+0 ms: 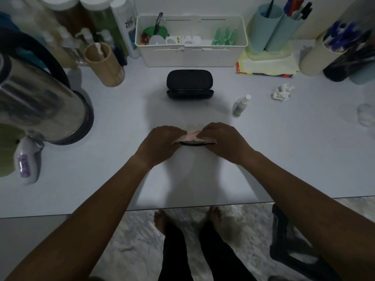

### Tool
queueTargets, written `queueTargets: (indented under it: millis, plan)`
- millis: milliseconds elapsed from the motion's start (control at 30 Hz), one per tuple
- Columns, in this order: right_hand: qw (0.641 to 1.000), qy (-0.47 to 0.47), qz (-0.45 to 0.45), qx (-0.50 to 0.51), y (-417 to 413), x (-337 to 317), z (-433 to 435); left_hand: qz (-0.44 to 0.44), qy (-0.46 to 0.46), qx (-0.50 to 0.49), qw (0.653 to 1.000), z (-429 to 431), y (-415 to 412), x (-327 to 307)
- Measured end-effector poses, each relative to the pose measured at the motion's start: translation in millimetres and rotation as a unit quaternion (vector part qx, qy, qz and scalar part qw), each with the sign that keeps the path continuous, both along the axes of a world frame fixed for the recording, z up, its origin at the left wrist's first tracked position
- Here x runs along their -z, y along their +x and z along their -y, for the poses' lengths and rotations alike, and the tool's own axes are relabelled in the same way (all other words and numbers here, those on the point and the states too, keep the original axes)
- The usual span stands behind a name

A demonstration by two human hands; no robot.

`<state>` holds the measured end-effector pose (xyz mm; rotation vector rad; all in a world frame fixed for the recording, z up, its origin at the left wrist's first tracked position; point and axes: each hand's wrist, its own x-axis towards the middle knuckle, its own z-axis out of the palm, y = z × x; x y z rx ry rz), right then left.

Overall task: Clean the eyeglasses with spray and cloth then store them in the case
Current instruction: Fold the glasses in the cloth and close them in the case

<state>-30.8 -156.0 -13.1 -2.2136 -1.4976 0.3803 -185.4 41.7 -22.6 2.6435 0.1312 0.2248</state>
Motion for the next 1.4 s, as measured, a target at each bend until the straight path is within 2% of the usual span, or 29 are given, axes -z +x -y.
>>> queueTargets:
  millis: [200, 333, 500, 567, 667, 867, 1033, 1233, 1400]
  plan:
    - [0.999, 0.020, -0.013, 0.034, 6, -11, -3, -0.011, -0.045, -0.033, 0.998, -3, 1, -5]
    - [0.988, 0.028, -0.116, 0.096, 14, -19, -4, -0.053, -0.156, -0.105, 0.981, -1, 6, -13]
    - [0.961, 0.006, -0.225, 0.160, 24, -16, 3, -0.085, -0.205, -0.149, 0.964, 0, 12, -23]
    - [0.946, 0.031, -0.270, 0.175, 26, -15, 4, -0.111, -0.220, -0.173, 0.954, 0, 16, -29]
    - [0.918, 0.090, -0.331, 0.200, 31, -24, -2, -0.120, -0.313, -0.189, 0.923, -8, 22, -43]
    - [0.843, 0.177, -0.423, 0.280, 51, -48, -34, -0.088, -0.482, -0.248, 0.836, -31, 49, -73]
    - [0.841, 0.181, -0.391, 0.328, 80, -49, -67, -0.045, -0.518, -0.332, 0.787, -58, 86, -63]
    - [0.838, 0.172, -0.362, 0.369, 94, -38, -98, -0.049, -0.516, -0.329, 0.789, -89, 116, -56]
    - [0.846, 0.151, -0.346, 0.376, 100, -28, -111, -0.056, -0.481, -0.318, 0.815, -102, 124, -46]
